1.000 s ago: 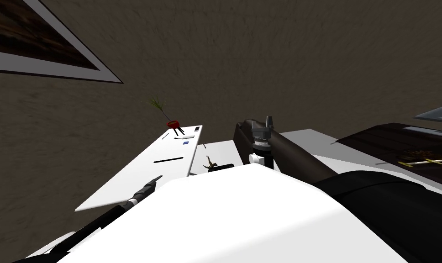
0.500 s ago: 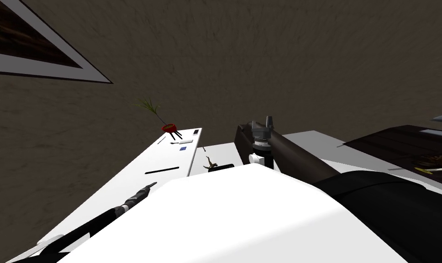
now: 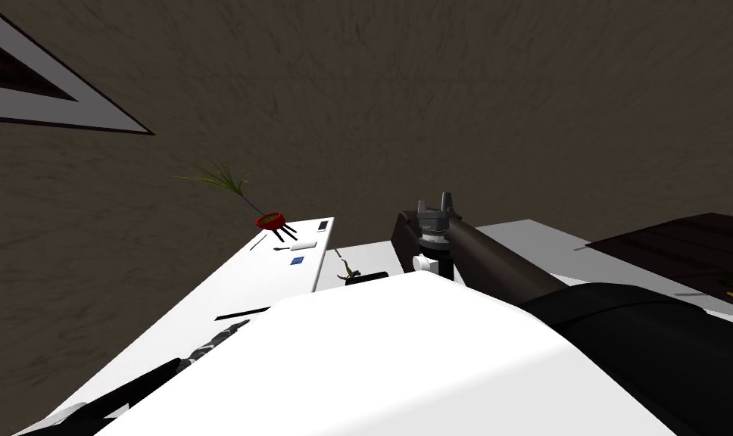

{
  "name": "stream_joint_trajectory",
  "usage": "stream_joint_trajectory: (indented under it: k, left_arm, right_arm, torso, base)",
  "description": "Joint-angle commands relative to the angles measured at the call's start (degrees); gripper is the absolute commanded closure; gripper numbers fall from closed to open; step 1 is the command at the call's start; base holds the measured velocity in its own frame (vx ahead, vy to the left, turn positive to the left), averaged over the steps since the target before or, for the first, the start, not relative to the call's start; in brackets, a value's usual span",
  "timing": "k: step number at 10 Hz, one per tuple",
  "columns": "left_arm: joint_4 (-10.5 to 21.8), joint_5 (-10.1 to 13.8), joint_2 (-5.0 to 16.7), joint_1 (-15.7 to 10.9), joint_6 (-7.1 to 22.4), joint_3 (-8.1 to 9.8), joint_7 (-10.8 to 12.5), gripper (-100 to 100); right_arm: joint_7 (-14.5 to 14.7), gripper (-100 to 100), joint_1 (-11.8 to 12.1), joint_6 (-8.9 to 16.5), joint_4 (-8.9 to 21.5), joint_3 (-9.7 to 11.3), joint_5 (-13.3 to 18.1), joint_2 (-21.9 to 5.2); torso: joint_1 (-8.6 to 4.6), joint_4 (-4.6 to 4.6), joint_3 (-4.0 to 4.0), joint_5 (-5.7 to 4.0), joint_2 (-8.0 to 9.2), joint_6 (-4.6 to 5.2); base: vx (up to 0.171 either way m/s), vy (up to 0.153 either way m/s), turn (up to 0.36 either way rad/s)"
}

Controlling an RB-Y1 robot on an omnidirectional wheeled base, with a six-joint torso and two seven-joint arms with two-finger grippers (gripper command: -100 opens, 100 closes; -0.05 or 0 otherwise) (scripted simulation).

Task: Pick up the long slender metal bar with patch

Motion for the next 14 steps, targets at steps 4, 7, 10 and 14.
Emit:
stream_joint_trajectory:
  k: [4,7,10,14]
  left_arm:
    - [0.4,2.27,2.74,-0.65,2.63,-5.2,1.16,-100]
    - [0.32,3.84,4.17,-1.08,4.6,-9.23,1.94,-100]
    - [0.17,3.97,4.3,-1.15,4.89,-9.42,2.04,0]
    - [2.86,2.14,-0.39,-2.35,5.26,-10.16,0.49,-100]
  right_arm:
    - [0.0,0,0.0,0.0,0.0,0.0,0.0,0.0]
    - [0.0,0,-0.01,0.0,0.0,0.0,0.0,0.0]
    - [0.0,0,-0.02,0.0,0.0,0.0,0.0,0.0]
    - [0.0,0,-0.03,0.01,0.0,0.0,0.0,0.0]
  torso:
    - [0.08,0.01,0.02,0.03,0.05,-0.01]
    - [-0.02,0.06,0.15,0.0,0.27,-0.01]
    - [0.06,0.13,0.36,0.03,0.65,0.0]
    - [0.08,0.21,0.53,0.03,0.94,-0.02]
  base:
    - [0.216,0.028,0.003]
    - [0.183,0.007,0.005]
    - [0.074,0.017,-0.002]
    - [0.022,0.016,-0.024]
